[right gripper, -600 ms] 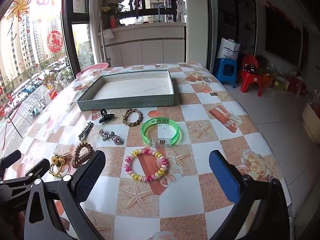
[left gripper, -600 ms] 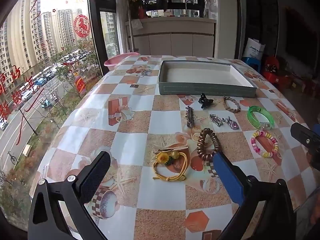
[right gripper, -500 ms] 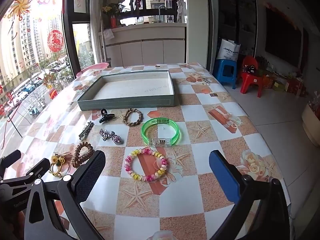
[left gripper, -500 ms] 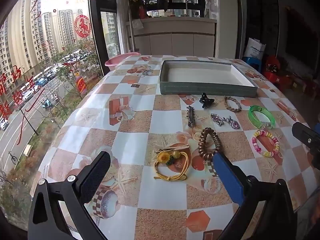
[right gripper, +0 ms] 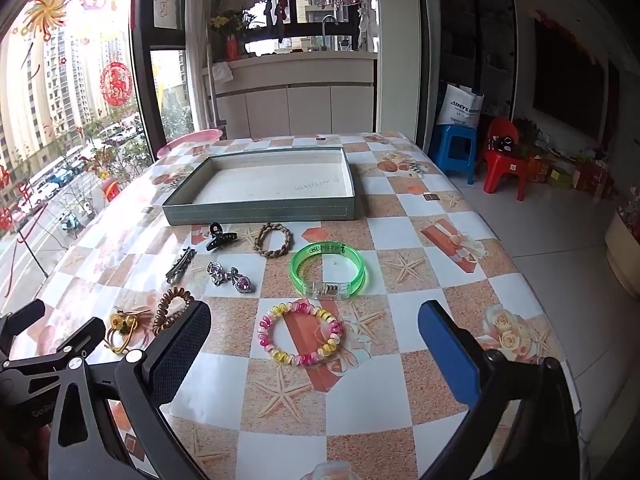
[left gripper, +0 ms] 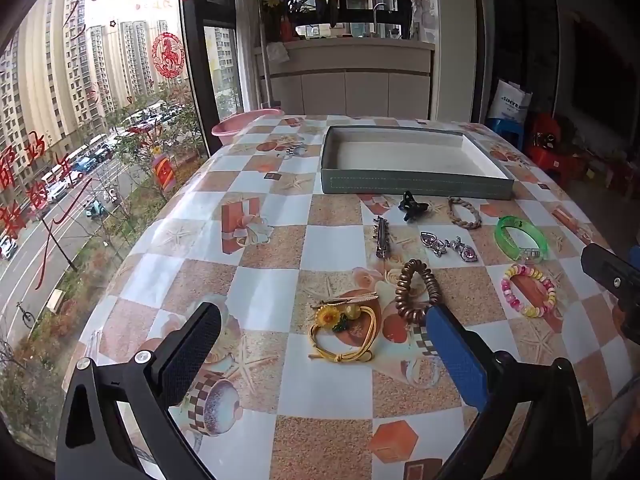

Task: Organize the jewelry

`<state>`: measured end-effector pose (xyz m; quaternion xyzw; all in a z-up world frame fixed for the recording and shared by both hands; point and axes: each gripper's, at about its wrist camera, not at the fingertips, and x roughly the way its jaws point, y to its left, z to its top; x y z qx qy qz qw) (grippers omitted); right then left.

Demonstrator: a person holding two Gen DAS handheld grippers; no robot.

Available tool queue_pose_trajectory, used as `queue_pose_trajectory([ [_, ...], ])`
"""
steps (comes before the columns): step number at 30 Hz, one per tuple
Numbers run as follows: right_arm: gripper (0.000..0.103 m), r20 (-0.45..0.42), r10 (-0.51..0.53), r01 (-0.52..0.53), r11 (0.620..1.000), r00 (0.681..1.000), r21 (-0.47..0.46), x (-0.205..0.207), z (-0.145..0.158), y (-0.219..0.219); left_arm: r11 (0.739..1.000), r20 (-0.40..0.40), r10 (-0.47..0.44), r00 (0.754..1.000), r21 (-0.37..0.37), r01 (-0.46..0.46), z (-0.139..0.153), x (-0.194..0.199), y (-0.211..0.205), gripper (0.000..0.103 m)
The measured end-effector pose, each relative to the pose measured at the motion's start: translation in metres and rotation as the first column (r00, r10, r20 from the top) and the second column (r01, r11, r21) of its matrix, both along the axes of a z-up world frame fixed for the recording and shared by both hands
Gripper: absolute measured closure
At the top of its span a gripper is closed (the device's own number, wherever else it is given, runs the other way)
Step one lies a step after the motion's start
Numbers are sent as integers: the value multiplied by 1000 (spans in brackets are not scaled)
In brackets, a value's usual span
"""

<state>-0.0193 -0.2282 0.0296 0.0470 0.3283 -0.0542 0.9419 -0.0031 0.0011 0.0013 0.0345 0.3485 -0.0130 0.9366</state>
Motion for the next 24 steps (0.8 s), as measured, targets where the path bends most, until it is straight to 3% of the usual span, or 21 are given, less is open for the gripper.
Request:
queue_pose_trajectory([
  [24, 0, 17, 5, -5, 1000, 1000, 5, -3, 7, 4, 1000, 4, 1, 1000, 2, -1, 2, 0, -1, 0],
])
